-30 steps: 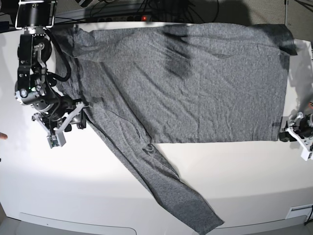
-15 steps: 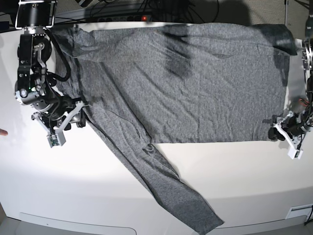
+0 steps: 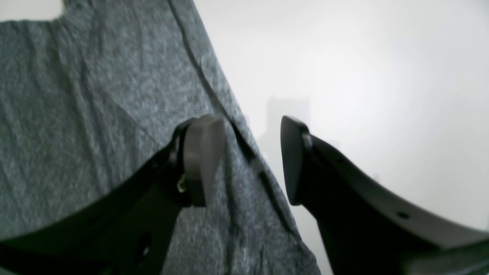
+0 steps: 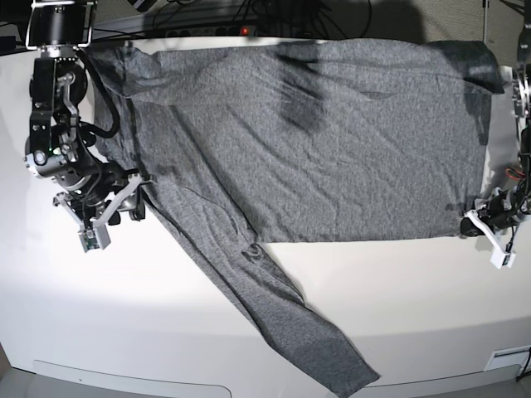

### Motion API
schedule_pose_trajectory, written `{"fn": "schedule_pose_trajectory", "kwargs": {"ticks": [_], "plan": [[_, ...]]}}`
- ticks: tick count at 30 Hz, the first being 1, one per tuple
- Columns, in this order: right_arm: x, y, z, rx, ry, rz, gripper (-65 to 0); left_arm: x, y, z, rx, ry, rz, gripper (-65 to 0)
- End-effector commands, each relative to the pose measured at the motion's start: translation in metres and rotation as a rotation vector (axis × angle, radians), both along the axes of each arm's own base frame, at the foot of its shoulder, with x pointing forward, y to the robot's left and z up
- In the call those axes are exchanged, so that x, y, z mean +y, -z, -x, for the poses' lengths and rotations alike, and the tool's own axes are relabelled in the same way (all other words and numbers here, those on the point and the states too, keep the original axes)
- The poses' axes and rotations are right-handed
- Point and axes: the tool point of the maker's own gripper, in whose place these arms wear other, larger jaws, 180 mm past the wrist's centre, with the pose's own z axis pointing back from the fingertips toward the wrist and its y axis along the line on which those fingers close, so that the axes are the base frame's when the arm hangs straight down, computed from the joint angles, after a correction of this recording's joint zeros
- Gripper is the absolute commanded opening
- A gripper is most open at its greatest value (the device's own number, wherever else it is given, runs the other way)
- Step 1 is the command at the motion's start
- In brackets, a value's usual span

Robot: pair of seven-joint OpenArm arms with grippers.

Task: Fold the T-shirt properly
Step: 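Grasp the hem corners with both grippers and pull them outward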

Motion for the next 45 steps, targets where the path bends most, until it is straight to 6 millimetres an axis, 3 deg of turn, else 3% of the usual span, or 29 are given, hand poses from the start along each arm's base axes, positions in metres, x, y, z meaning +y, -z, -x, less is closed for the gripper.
{"fn": "schedule_pose_trajectory", "kwargs": {"ticks": [1, 6, 11, 16, 20, 25, 28, 39, 45], "plan": [[-0.001, -0.019, -0.012, -0.069, -0.010, 0.000, -36.6, 0.007, -0.017, -0.013, -0.049, -0.005, -0.005, -65.0], [-0.006, -0.029, -0.031, -0.098, 0.005, -0.008, -36.6, 0.005, -0.020, -0.016, -0.067, -0.018, 0.017, -65.0], [-0.006, -0.019, -0.074, -0.040, 0.011, -0.028, -36.5, 0.002, -0.022, -0.017, -0.085, -0.043, 0.059, -65.0], [0.011, -0.015, -0.129, 0.058, -0.038, 0.002, -36.5, -0.005, -0.018, -0.016, -0.079, -0.037, 0.069, -65.0], [0.035, -0.004, -0.154, 0.171, -0.090, 0.017, -36.5, -0.006, -0.016, -0.015, -0.077, -0.034, 0.066, -65.0], [0.065, 0.015, -0.162, 0.279, -0.117, -0.012, -36.5, -0.005, -0.016, -0.015, -0.077, -0.033, 0.065, -65.0], [0.072, 0.026, -0.164, 0.274, -0.129, 0.033, -36.5, -0.005, -0.016, -0.015, -0.073, -0.032, 0.064, -65.0], [0.064, 0.054, -0.153, 0.311, -0.122, 0.102, -36.6, -0.005, -0.016, -0.015, -0.075, -0.033, 0.065, -65.0], [0.069, 0.071, -0.134, 0.394, -0.156, 0.109, -36.6, -0.006, -0.016, -0.016, -0.078, -0.033, 0.066, -65.0]]}}
